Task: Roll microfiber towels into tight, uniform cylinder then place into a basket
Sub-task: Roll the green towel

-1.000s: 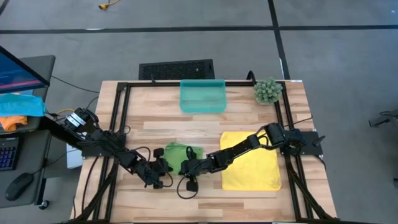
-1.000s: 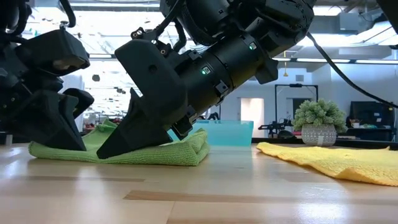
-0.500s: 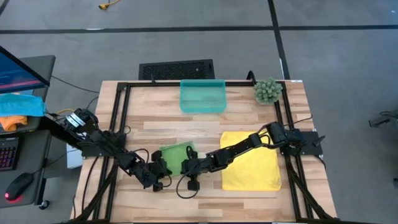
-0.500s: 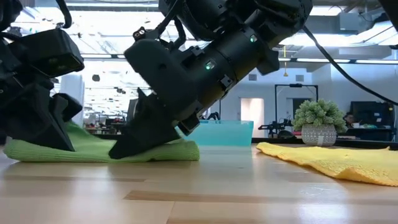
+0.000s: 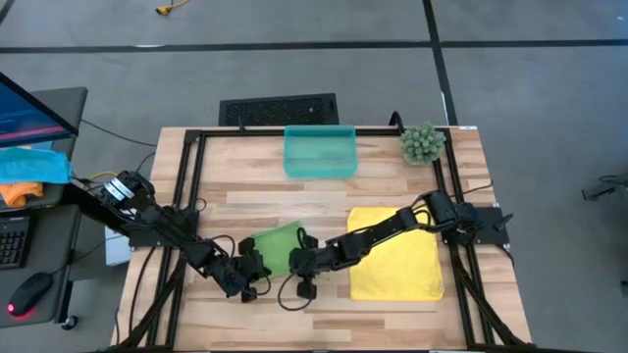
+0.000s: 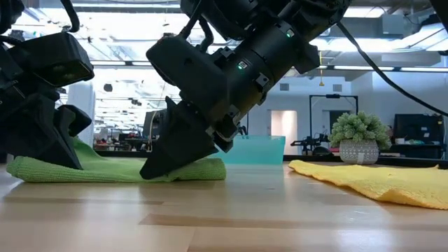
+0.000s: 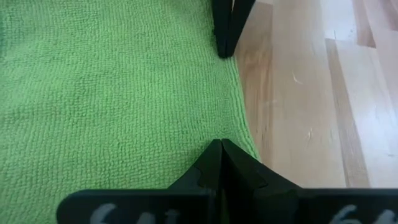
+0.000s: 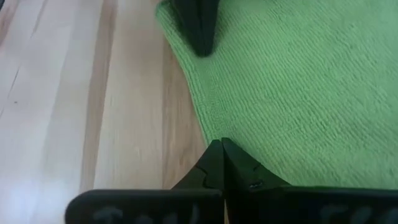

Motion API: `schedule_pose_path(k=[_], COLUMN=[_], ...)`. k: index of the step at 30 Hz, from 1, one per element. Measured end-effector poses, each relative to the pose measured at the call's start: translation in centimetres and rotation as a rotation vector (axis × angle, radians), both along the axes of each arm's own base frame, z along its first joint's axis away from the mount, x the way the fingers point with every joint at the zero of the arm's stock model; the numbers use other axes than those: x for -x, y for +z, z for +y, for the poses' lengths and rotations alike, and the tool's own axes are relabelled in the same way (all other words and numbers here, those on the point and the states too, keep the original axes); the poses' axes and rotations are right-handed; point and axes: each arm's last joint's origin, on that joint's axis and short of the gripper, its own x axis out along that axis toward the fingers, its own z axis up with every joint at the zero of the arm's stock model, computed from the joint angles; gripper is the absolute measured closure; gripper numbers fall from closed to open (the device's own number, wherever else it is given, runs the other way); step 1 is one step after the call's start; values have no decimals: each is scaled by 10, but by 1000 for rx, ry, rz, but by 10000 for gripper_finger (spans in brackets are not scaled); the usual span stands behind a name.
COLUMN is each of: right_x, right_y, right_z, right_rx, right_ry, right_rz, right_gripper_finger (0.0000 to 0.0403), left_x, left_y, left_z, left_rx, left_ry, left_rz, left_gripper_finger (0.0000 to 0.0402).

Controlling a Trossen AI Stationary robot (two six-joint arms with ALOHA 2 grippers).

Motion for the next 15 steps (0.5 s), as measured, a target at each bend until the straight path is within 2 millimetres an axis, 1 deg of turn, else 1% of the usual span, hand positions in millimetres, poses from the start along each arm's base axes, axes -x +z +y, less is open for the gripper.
schedule_pose_path(k=[5, 9, 10, 12, 15], right_x=[1, 7, 9, 16, 21], right_y=[0, 7, 12, 17, 23], right_z=[-1, -4, -4, -7, -7], right_rx=[-11, 20, 30, 62, 93], right_ry=[-49, -103, -118, -149, -196], right_rz=[22, 68, 69, 115, 139], right_gripper_finger=[392, 394, 393, 391, 390], left_x=[2, 2, 2, 3, 4], left_y=[-1, -2, -2, -2, -3], left_z=[1, 2, 2, 2, 2], left_rx=[-16, -23, -22, -29, -40], left_ry=[0, -1, -2, -5, -22], left_rz=[18, 30, 33, 42, 45], left_gripper_finger=[401, 401, 401, 401, 401])
